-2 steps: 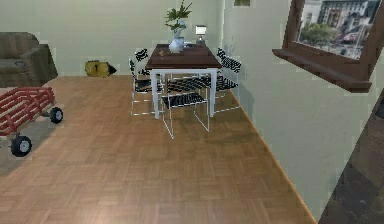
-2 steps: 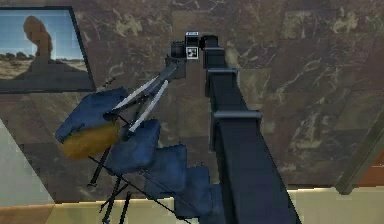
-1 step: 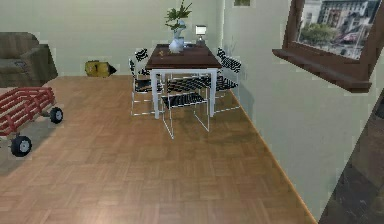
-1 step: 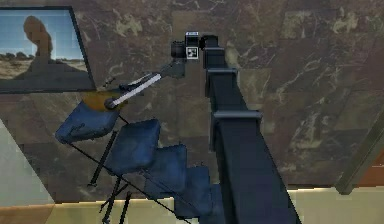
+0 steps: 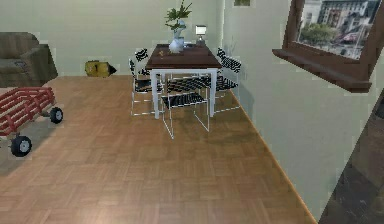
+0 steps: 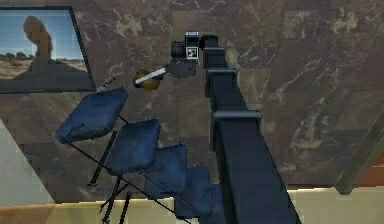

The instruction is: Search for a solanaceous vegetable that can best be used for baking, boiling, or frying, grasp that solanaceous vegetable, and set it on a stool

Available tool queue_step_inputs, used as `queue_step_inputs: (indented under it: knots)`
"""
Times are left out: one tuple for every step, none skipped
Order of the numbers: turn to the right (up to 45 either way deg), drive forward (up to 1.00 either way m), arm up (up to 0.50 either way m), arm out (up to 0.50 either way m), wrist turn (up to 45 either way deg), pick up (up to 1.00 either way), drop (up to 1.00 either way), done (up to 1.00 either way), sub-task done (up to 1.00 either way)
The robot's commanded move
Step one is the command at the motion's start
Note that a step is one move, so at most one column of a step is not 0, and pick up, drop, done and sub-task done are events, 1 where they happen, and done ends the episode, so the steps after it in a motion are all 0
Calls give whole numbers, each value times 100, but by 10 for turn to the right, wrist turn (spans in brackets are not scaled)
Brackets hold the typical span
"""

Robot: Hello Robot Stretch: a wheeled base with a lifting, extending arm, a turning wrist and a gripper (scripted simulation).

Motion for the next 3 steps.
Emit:
queue_step_inputs:
  knots:
    - [0, 0, 0, 0, 270, 0, 0, 0, 0]
    - [0, 0, -16, 0, 0, 0, 0, 0, 0]
    - [0, 0, -32, 0, 0, 0, 0, 0, 0]
